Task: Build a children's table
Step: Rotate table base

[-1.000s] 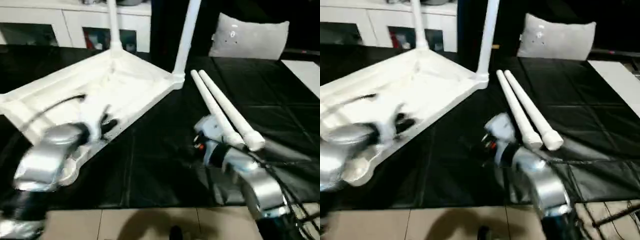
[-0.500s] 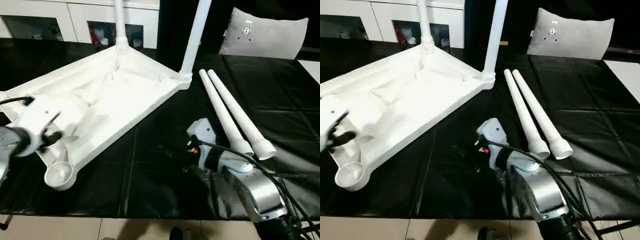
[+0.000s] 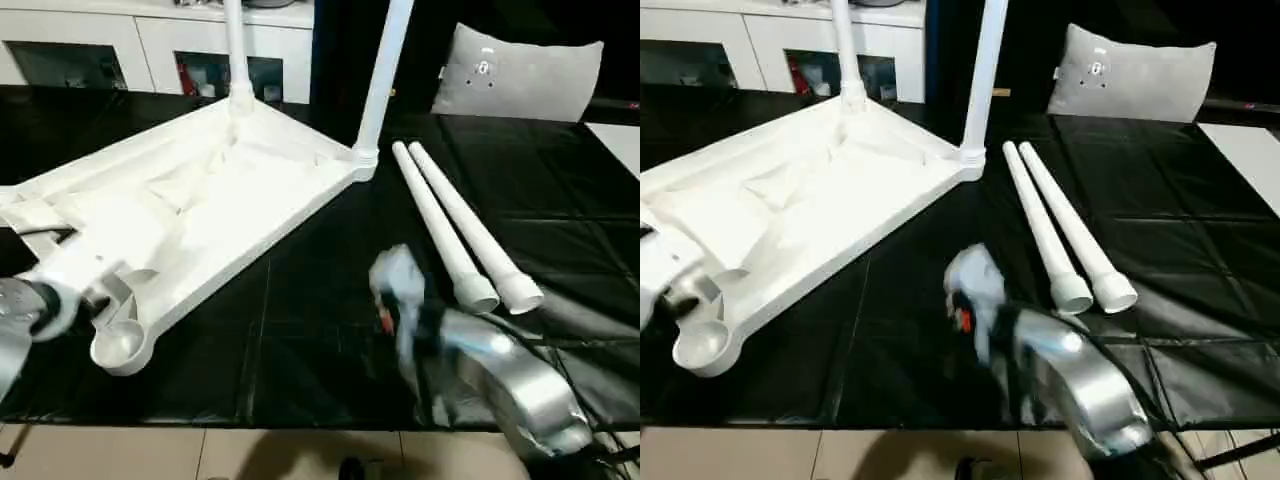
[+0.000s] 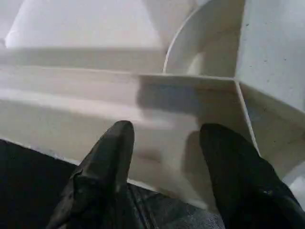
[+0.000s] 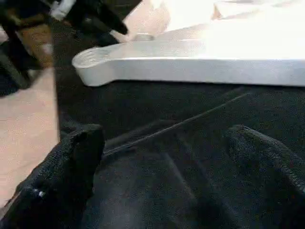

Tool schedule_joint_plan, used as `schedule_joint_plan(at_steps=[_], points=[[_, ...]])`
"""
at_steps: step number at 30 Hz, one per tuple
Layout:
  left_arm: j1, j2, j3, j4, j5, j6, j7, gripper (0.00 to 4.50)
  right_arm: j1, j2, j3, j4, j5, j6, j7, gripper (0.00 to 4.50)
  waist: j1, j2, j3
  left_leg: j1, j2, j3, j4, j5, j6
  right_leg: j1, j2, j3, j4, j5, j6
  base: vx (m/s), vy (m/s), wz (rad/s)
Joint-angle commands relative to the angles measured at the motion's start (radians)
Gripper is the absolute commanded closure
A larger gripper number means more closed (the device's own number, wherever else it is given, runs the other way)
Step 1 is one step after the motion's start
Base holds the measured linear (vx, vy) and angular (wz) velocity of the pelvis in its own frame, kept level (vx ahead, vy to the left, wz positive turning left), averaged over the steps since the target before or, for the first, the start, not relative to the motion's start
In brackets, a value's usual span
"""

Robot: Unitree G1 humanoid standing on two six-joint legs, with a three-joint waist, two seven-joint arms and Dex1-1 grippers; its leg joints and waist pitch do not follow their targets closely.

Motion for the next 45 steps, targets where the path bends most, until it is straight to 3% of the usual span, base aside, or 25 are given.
schedule_joint_plan(at_steps=[1,11,15,22,24,27,29,30,31,32,33,34,36,39,40,43,45], points=[[0.019,-0.007,-0.050,-0.066,-0.072,-0.014,-0.094,1.96,0.003,-0.020,-0.001,-0.029,0.023,0.036,0.022,0.00,0.005,0.021,-0.049,-0.017,-0.034,0.030,-0.076,-0.259,0.053,0.065,-0.031,0.038,-0.086,-0.500,-0.094,0.000,0.000,0.00],[0.008,-0.033,-0.132,-0.189,-0.194,-0.030,-0.251,1.96,-0.028,-0.039,-0.011,0.027,-0.031,0.046,-0.045,0.00,0.011,0.019,-0.050,-0.019,-0.034,0.035,-0.075,-0.236,0.038,0.065,-0.029,0.039,-0.083,-0.476,-0.104,0.000,0.000,0.00],[-0.024,-0.061,-0.167,-0.214,-0.227,-0.018,-0.283,1.96,-0.050,-0.057,0.021,0.106,-0.150,0.031,-0.138,0.00,0.021,0.019,-0.052,-0.016,-0.037,0.038,-0.073,-0.220,0.029,0.065,-0.028,0.039,-0.084,-0.492,-0.093,0.000,0.000,0.00],[-0.041,-0.059,-0.217,-0.189,-0.209,-0.050,-0.306,1.96,-0.137,0.052,0.026,0.281,-0.242,-0.031,-0.321,0.00,0.021,0.022,-0.059,-0.016,-0.038,0.038,-0.072,-0.198,0.007,0.067,-0.026,0.039,-0.072,-0.433,-0.111,0.000,0.000,0.00],[-0.046,-0.058,-0.231,-0.176,-0.197,-0.073,-0.310,1.96,-0.179,0.109,0.035,0.360,-0.260,-0.082,-0.363,0.00,0.024,0.029,-0.061,-0.012,-0.035,0.039,-0.072,-0.201,0.003,0.068,-0.025,0.040,-0.068,-0.398,-0.122,0.000,0.000,0.00],[-0.059,-0.072,-0.232,-0.136,-0.159,-0.095,-0.263,1.96,-0.212,0.148,0.046,0.419,-0.284,-0.135,-0.394,0.00,0.023,0.026,-0.059,-0.011,-0.035,0.040,-0.073,-0.213,-0.002,0.066,-0.024,0.041,-0.065,-0.381,-0.136,0.000,0.000,0.00],[-0.076,-0.090,-0.211,-0.098,-0.136,-0.105,-0.214,1.96,-0.229,0.175,0.047,0.440,-0.286,-0.148,-0.403,0.00,0.023,0.025,-0.059,-0.014,-0.036,0.039,-0.074,-0.221,-0.006,0.071,-0.026,0.043,-0.065,-0.399,-0.127,0.000,0.000,0.00],[-0.086,-0.097,-0.186,-0.080,-0.133,-0.093,-0.189,1.96,-0.234,0.184,0.045,0.443,-0.286,-0.152,-0.405,0.00,0.020,0.016,-0.055,-0.012,-0.037,0.041,-0.074,-0.237,-0.003,0.067,-0.024,0.042,-0.071,-0.430,-0.115,0.000,0.000,0.00],[-0.093,-0.100,-0.165,-0.066,-0.130,-0.082,-0.169,1.62,-0.237,0.189,0.043,0.445,-0.284,-0.152,-0.406,0.00,0.021,0.020,-0.056,-0.011,-0.040,0.041,-0.073,-0.248,-0.002,0.068,-0.025,0.041,-0.075,-0.476,-0.095,0.000,0.000,0.00],[-0.093,-0.100,-0.165,-0.066,-0.130,-0.082,-0.169,1.63,-0.237,0.189,0.043,0.445,-0.284,-0.152,-0.406,0.00,0.021,0.020,-0.056,-0.011,-0.040,0.041,-0.073,-0.248,-0.002,0.068,-0.025,0.041,-0.075,-0.476,-0.095,0.000,0.000,0.00],[-0.097,-0.099,-0.147,-0.058,-0.132,-0.073,-0.160,1.62,-0.241,0.195,0.042,0.453,-0.287,-0.158,-0.409,0.00,0.020,0.018,-0.055,-0.013,-0.042,0.039,-0.072,-0.259,0.002,0.068,-0.028,0.037,-0.084,-0.540,-0.063,0.000,0.000,0.00],[-0.099,-0.098,-0.138,-0.054,-0.133,-0.069,-0.157,1.62,-0.243,0.198,0.041,0.460,-0.290,-0.163,-0.411,0.00,0.020,0.018,-0.054,-0.012,-0.042,0.038,-0.072,-0.263,0.003,0.066,-0.028,0.036,-0.087,-0.558,-0.053,0.000,0.000,0.00],[-0.096,-0.095,-0.131,-0.055,-0.141,-0.057,-0.161,2.09,-0.248,0.202,0.040,0.481,-0.297,-0.171,-0.422,0.00,0.016,0.020,-0.054,-0.012,-0.045,0.036,-0.069,-0.275,0.006,0.063,-0.028,0.030,-0.096,-0.612,-0.021,0.000,0.000,0.00],[-0.096,-0.095,-0.132,-0.051,-0.138,-0.055,-0.167,2.23,-0.254,0.207,0.035,0.518,-0.313,-0.187,-0.436,0.00,0.013,0.020,-0.054,-0.009,-0.047,0.035,-0.067,-0.294,0.007,0.059,-0.026,0.022,-0.106,-0.642,-0.003,0.000,0.000,0.00],[-0.098,-0.095,-0.136,-0.048,-0.134,-0.053,-0.164,2.38,-0.252,0.206,0.029,0.521,-0.317,-0.190,-0.439,0.00,0.013,0.026,-0.056,-0.009,-0.046,0.033,-0.067,-0.294,0.007,0.061,-0.026,0.021,-0.104,-0.636,-0.005,0.000,0.000,0.00],[-0.103,-0.097,-0.139,-0.042,-0.133,-0.043,-0.156,2.51,-0.245,0.204,0.020,0.509,-0.317,-0.189,-0.442,0.00,0.011,0.023,-0.056,-0.012,-0.044,0.031,-0.069,-0.302,0.007,0.061,-0.025,0.021,-0.100,-0.607,-0.014,0.000,0.000,0.00],[-0.113,-0.099,-0.137,-0.036,-0.136,-0.033,-0.152,2.87,-0.237,0.200,0.008,0.493,-0.315,-0.183,-0.445,0.00,0.012,0.023,-0.059,-0.013,-0.042,0.031,-0.070,-0.291,0.008,0.063,-0.026,0.025,-0.093,-0.571,-0.030,0.000,0.000,0.00]])
